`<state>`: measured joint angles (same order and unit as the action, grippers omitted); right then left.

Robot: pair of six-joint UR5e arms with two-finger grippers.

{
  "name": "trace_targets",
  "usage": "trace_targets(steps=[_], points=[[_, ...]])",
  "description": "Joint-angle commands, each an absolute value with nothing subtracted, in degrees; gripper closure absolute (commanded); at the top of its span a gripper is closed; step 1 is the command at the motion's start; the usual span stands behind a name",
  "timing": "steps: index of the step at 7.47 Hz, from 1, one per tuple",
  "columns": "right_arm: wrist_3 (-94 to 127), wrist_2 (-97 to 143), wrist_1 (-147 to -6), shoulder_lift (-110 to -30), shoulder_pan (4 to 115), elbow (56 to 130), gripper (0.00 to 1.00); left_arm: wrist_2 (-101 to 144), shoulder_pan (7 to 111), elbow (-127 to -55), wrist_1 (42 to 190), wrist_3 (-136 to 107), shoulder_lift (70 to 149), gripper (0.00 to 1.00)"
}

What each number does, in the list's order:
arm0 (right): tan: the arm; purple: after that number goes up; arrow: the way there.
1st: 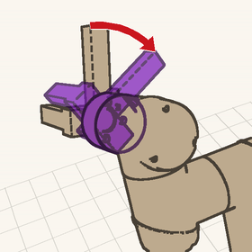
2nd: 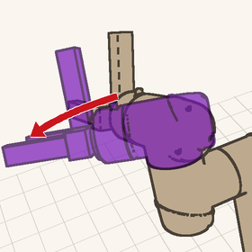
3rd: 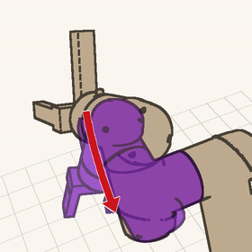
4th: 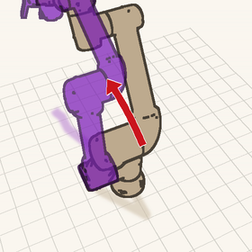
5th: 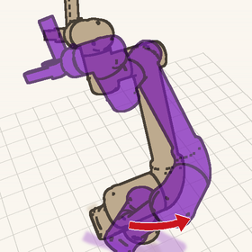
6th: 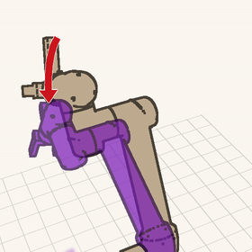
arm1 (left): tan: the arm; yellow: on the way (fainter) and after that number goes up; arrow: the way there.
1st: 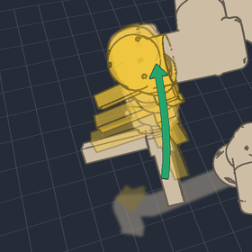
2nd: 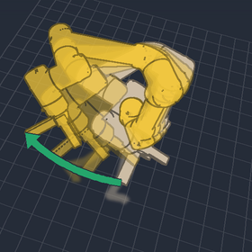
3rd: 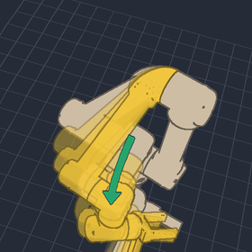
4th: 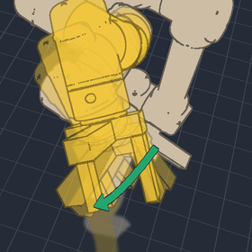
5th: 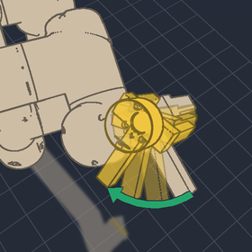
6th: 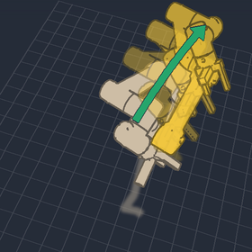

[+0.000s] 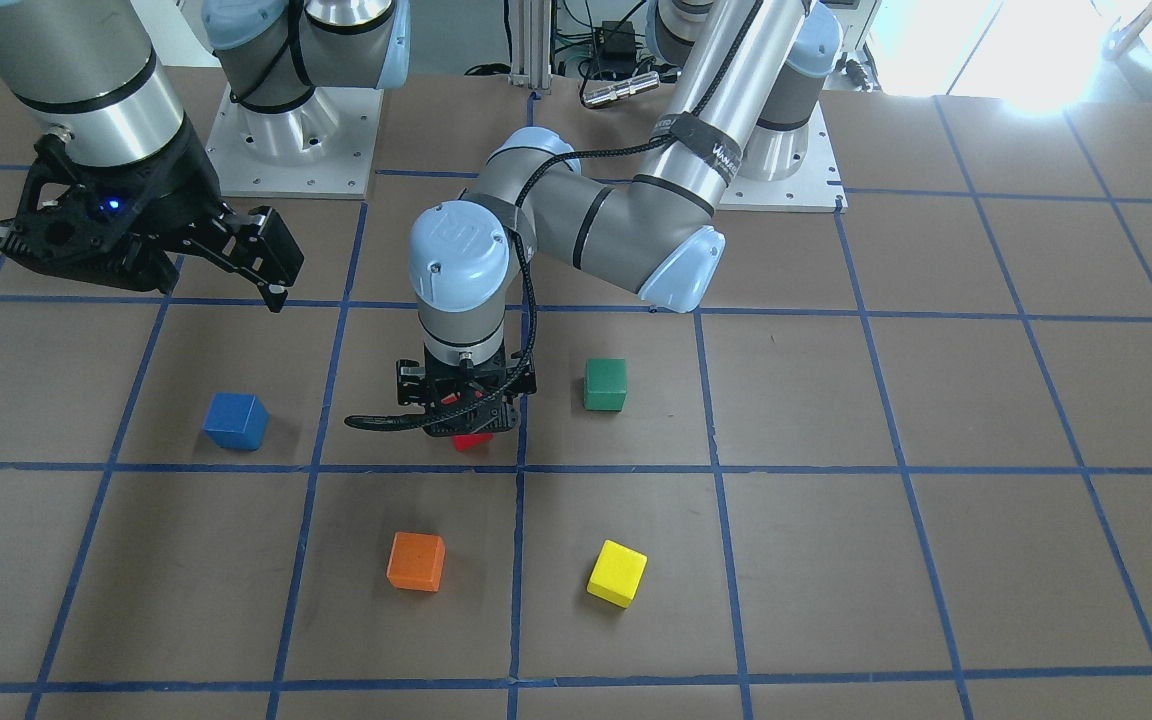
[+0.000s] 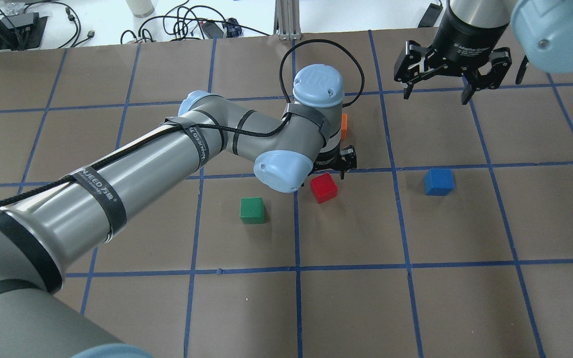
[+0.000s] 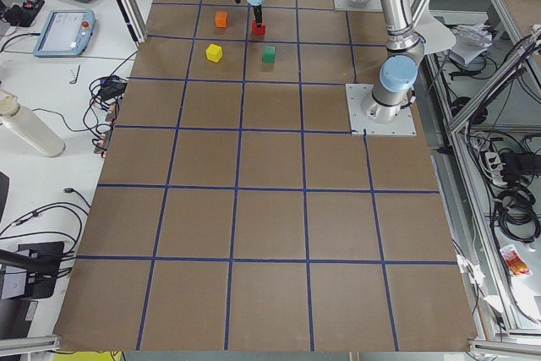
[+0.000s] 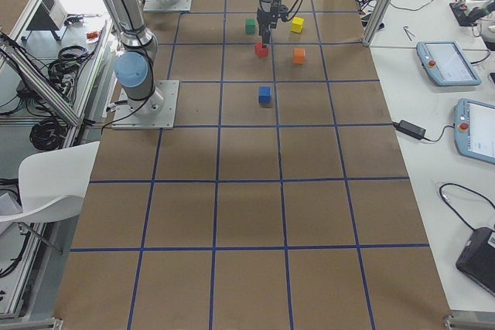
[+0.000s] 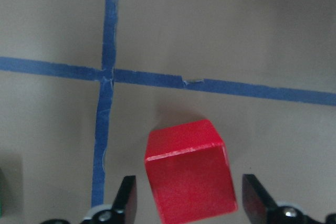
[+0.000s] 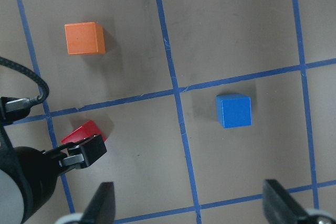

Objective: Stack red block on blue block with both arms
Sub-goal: 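Open and raise the left gripper while the right gripper moves toward the red cube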

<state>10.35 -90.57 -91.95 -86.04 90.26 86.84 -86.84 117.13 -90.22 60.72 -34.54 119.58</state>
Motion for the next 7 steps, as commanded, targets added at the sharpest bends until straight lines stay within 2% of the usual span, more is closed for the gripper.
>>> trace_targets(steps=[1, 4, 5, 7], points=[[11.7, -90.3, -91.9, -86.1, 91.2, 87.3, 0.00, -88.9, 111.1, -90.7, 67.3, -27.6, 114.5, 0.00], [16.5, -90.1, -93.3, -85.5, 97.5, 94.5, 0.00, -89.5, 95.5, -90.7, 75.2, -13.5, 106.8, 0.00], [18.4, -90.0, -98.3, -84.9, 99.3, 97.6, 0.00, -90.6, 91.9, -90.9, 75.6, -10.8, 103.8, 0.00], [21.7, -89.4, -107.5, -80.6, 104.4, 102.0, 0.00, -89.9, 90.6, -91.3, 79.6, -8.2, 98.4, 0.00]])
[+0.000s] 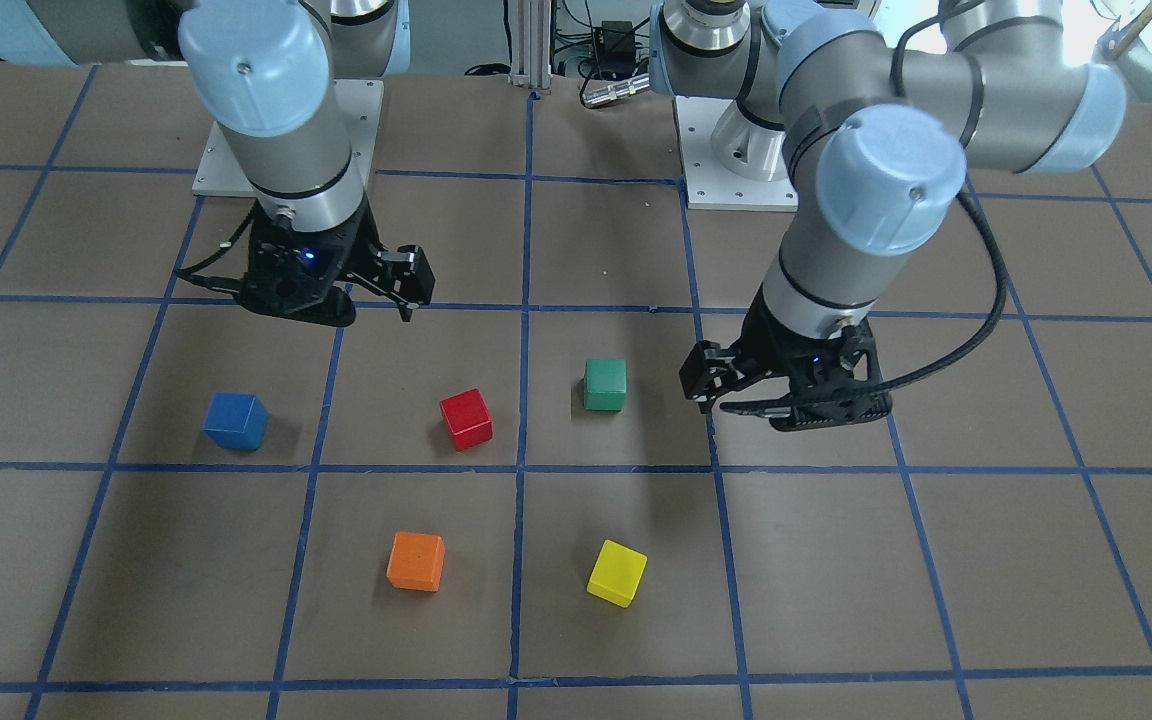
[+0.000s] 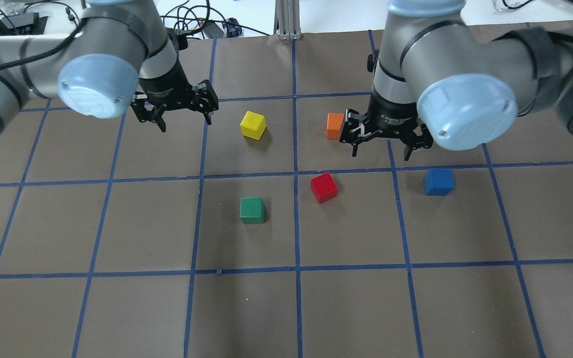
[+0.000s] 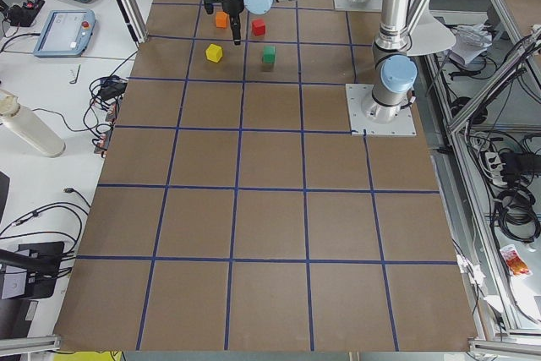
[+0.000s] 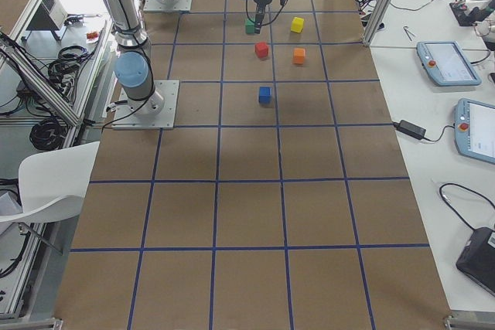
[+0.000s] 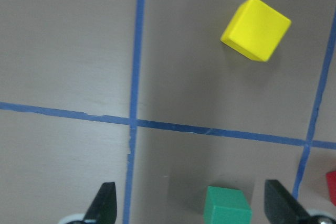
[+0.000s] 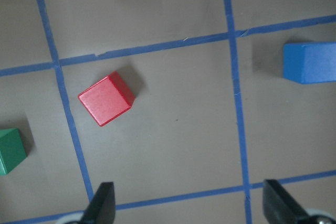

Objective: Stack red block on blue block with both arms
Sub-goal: 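Lower the right gripper onto the red cube and close it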

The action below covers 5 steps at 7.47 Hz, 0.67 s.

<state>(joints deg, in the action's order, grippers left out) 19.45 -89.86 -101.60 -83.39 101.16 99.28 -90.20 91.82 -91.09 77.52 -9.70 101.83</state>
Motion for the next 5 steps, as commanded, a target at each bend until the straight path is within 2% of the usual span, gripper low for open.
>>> trace_targets(steps=[1, 3, 5], points=[[26.3, -89.2, -113.3, -77.5, 107.6, 102.2, 0.00, -88.9, 90.8, -91.5, 81.0, -8.1, 96.2, 0.00], [30.1, -89.3, -122.5, -70.7, 112.0, 102.0, 0.00, -86.4, 91.0, -93.7, 81.0, -8.1, 93.2, 0.00], [25.3, -90.2, -123.7, -67.6, 112.0, 101.4, 0.00, -86.6, 91.1, -96.1, 80.2, -8.0, 91.9, 0.00]])
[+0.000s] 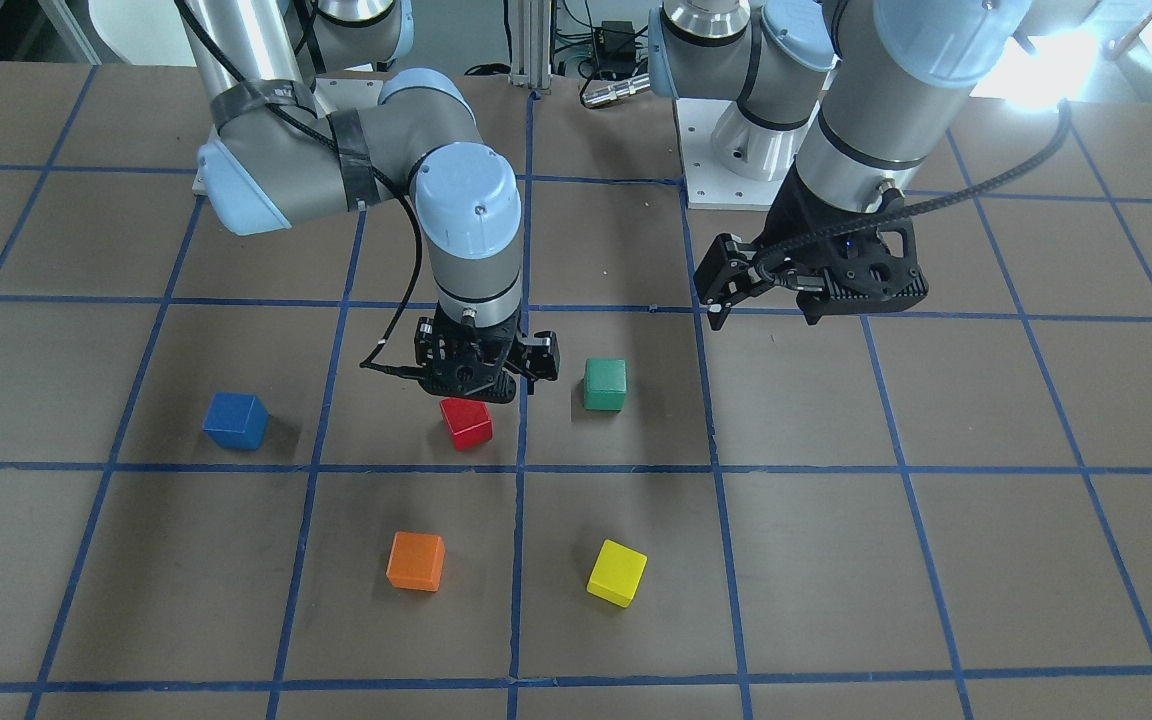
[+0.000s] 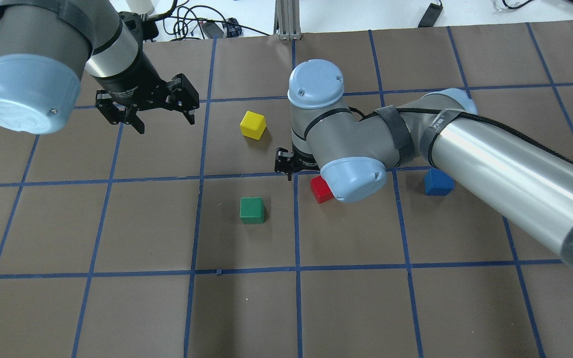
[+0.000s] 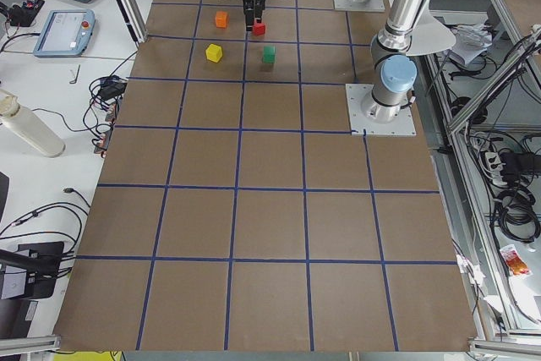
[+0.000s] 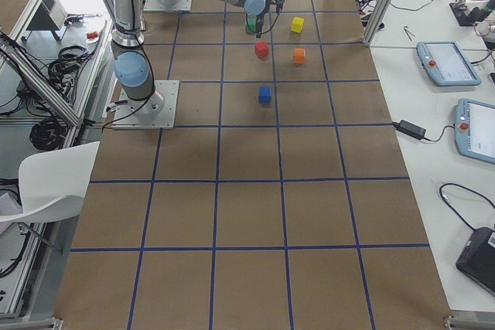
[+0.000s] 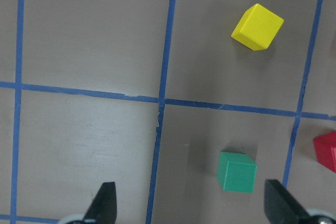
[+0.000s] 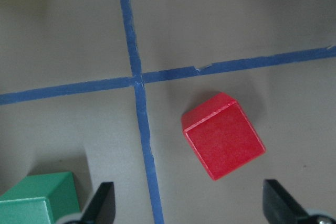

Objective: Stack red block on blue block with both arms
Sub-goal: 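Lower the right gripper onto the red cube and close it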

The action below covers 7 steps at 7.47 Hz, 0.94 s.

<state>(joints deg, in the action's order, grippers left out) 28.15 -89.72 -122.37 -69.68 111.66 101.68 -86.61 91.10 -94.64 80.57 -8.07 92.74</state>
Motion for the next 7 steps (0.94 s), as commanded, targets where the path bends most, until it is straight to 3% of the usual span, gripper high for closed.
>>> trace_targets(steps=[1, 3, 7], points=[[21.4, -90.8, -123.7, -67.6, 111.7, 101.4, 0.00, -86.7, 91.1, -96.9, 80.1, -7.9, 91.9, 0.00], [8.9, -90.9, -123.7, -67.4, 110.7, 102.0, 0.00, -86.7, 91.2, -97.5, 80.1, -8.1, 91.8, 0.00], [4.8, -90.5, -124.1, -66.8, 109.5, 104.0, 0.00, -86.4, 91.2, -97.6, 80.0, -8.1, 91.8, 0.00]])
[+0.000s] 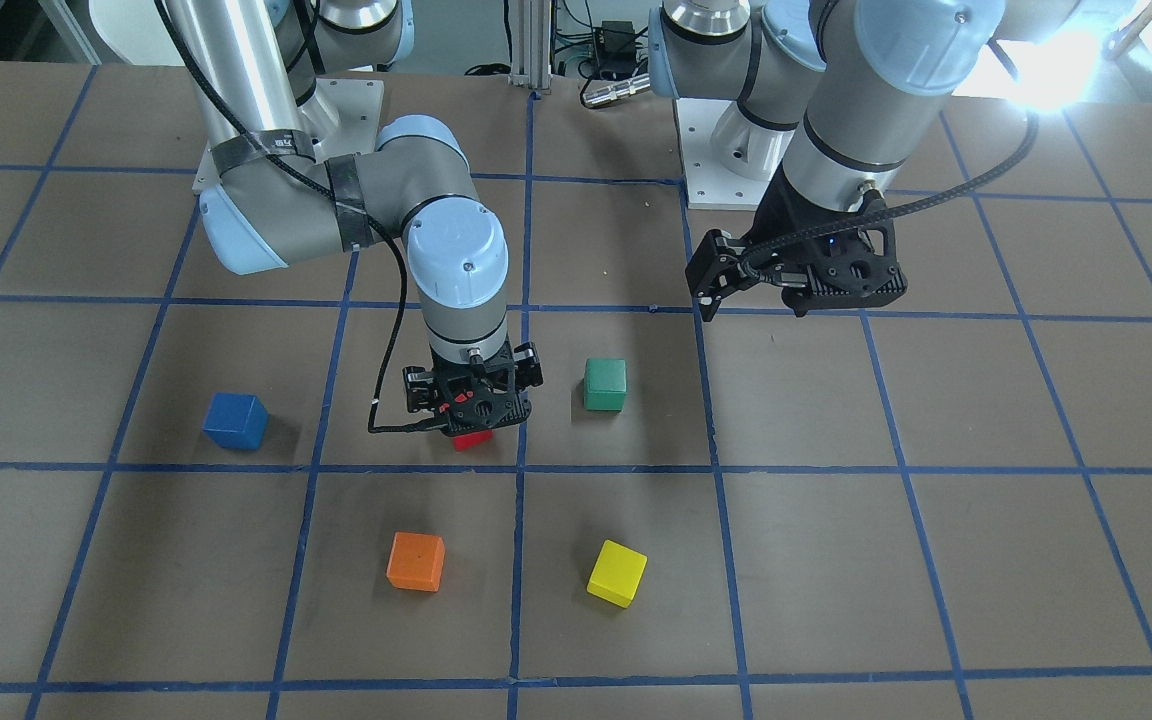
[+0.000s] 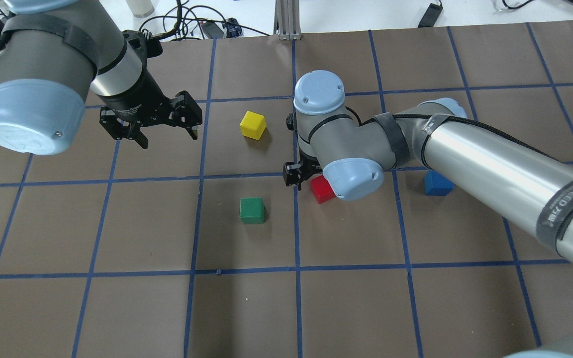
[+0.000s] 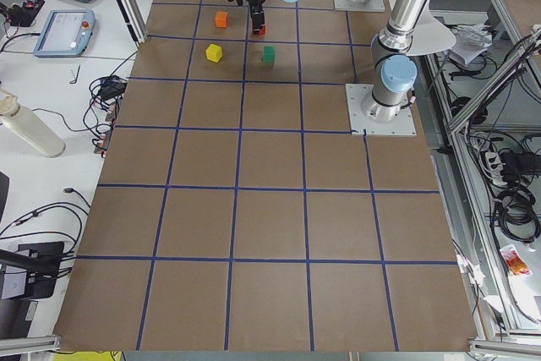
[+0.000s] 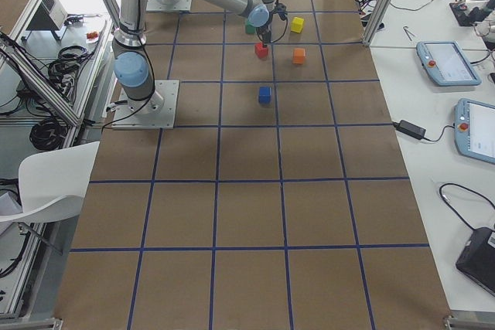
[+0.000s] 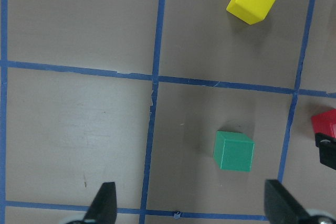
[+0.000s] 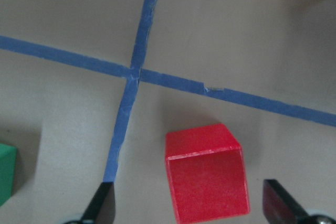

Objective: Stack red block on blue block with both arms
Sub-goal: 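Lower the right gripper onto the red cube and close it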

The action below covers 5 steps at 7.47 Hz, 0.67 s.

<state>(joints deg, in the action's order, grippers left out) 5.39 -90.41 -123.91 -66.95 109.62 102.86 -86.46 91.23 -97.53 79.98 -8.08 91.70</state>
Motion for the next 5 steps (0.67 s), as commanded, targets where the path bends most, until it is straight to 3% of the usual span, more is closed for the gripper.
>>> trace_targets(steps=[1, 2, 3, 5], points=[[4.4, -90.7, -125.6, -66.8, 109.4, 105.0, 0.00, -86.4, 91.2, -97.6, 80.0, -8.1, 91.8, 0.00], [4.2, -90.7, -126.5, -66.7, 109.2, 105.5, 0.00, -86.3, 91.2, -97.6, 80.0, -8.2, 92.1, 0.00], [4.4, -90.8, -126.5, -66.7, 109.2, 105.6, 0.09, -86.3, 91.2, -97.6, 80.0, -8.3, 92.2, 0.00], [5.4, -90.6, -126.4, -66.4, 109.2, 105.5, 0.72, -86.3, 91.2, -97.6, 80.0, -8.3, 91.9, 0.00]])
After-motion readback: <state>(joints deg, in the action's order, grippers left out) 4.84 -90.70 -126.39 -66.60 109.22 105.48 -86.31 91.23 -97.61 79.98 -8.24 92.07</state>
